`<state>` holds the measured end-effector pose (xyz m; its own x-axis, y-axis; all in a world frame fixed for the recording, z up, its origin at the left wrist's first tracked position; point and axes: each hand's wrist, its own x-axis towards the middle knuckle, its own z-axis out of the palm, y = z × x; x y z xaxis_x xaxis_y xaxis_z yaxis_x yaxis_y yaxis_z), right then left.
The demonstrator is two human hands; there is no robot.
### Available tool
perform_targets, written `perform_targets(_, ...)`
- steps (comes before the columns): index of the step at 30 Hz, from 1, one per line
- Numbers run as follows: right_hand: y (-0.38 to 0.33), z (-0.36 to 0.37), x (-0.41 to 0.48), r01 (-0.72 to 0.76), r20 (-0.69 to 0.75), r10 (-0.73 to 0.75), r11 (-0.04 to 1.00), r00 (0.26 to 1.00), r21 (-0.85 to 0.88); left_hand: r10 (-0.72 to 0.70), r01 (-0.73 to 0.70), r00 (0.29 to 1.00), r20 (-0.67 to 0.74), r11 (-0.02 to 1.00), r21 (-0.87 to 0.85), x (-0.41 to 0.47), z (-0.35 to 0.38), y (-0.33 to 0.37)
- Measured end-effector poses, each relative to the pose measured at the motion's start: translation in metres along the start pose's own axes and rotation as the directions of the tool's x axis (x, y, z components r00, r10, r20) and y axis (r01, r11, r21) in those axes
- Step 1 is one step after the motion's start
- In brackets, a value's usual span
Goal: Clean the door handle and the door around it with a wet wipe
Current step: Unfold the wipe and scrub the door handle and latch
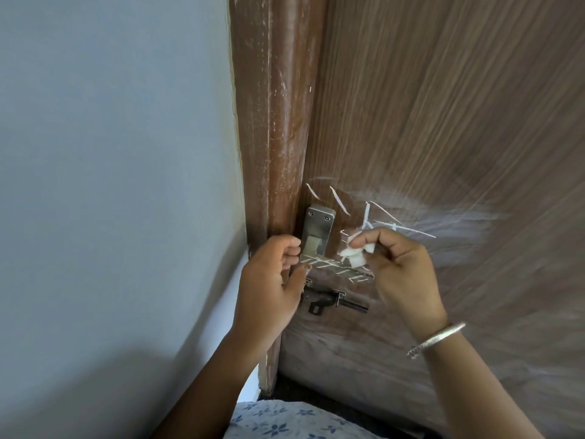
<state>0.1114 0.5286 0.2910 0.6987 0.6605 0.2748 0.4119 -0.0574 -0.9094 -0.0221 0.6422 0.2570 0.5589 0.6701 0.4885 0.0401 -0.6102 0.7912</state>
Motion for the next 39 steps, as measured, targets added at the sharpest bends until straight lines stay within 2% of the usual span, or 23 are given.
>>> perform_targets(2, -0.003, 0.008, 0.005, 0.002, -0.010, -0.002, 0.999, 1.000, -0.048, 0.006, -0.006, 1.000, 0.004, 1.000, 0.025, -0.002, 0.003, -0.001)
perform_targets(4, -0.002, 0.019, 0.008, 0.062, -0.021, -0.067, 0.979, 0.998, -0.195, -0.010, 0.007, 0.998, 0.057, 0.999, 0.048, -0.003, 0.005, -0.002)
perform_targets(7, 0.001, 0.034, 0.011, 0.210, 0.004, -0.228, 0.890, 0.974, -0.404, -0.027, 0.013, 0.985, 0.170, 0.996, 0.083, -0.005, 0.006, -0.006)
perform_targets(10, 0.001, 0.040, 0.010, 0.345, 0.070, -0.373, 0.750, 0.925, -0.564, -0.063, 0.024, 0.962, 0.268, 0.989, 0.144, -0.009, 0.007, -0.008)
perform_targets(13, 0.001, 0.046, 0.011, 0.387, 0.160, -0.379, 0.656, 0.911, -0.648, -0.092, 0.052, 0.946, 0.311, 0.990, 0.135, -0.009, 0.008, -0.010)
perform_targets(18, 0.003, 0.047, 0.013, 0.366, 0.265, -0.252, 0.663, 0.931, -0.653, -0.122, 0.070, 0.939, 0.320, 0.983, 0.170, -0.008, 0.008, -0.009)
perform_targets(22, -0.002, 0.037, 0.017, 0.444, 0.369, -0.260, 0.653, 0.892, -0.614, -0.148, 0.082, 0.932, 0.332, 0.975, 0.205, -0.007, 0.010, -0.011)
perform_targets(24, -0.001, 0.030, 0.023, 0.427, 0.397, -0.211, 0.672, 0.894, -0.605, -0.149, 0.082, 0.928, 0.342, 0.976, 0.204, -0.007, 0.010, -0.012)
perform_targets(27, 0.003, 0.019, 0.032, 0.313, 0.348, -0.104, 0.716, 0.932, -0.624, -0.147, 0.085, 0.926, 0.347, 0.978, 0.189, -0.008, 0.009, -0.012)
perform_targets(30, -0.001, 0.021, 0.029, 0.337, 0.236, -0.243, 0.753, 0.941, -0.566, -0.142, 0.087, 0.930, 0.338, 0.981, 0.175, -0.008, 0.010, -0.014)
perform_targets(33, -0.004, 0.035, 0.017, 0.466, 0.322, -0.338, 0.686, 0.884, -0.560, -0.136, 0.089, 0.939, 0.314, 0.983, 0.160, -0.008, 0.009, -0.014)
perform_targets(37, -0.004, 0.047, 0.007, 0.479, 0.423, -0.238, 0.566, 0.874, -0.671, -0.174, 0.142, 0.939, 0.297, 0.982, 0.127, -0.009, 0.011, -0.015)
perform_targets(39, -0.003, 0.045, 0.005, 0.482, 0.430, -0.233, 0.555, 0.872, -0.678, -0.174, 0.145, 0.939, 0.298, 0.982, 0.118, -0.011, 0.011, -0.015)
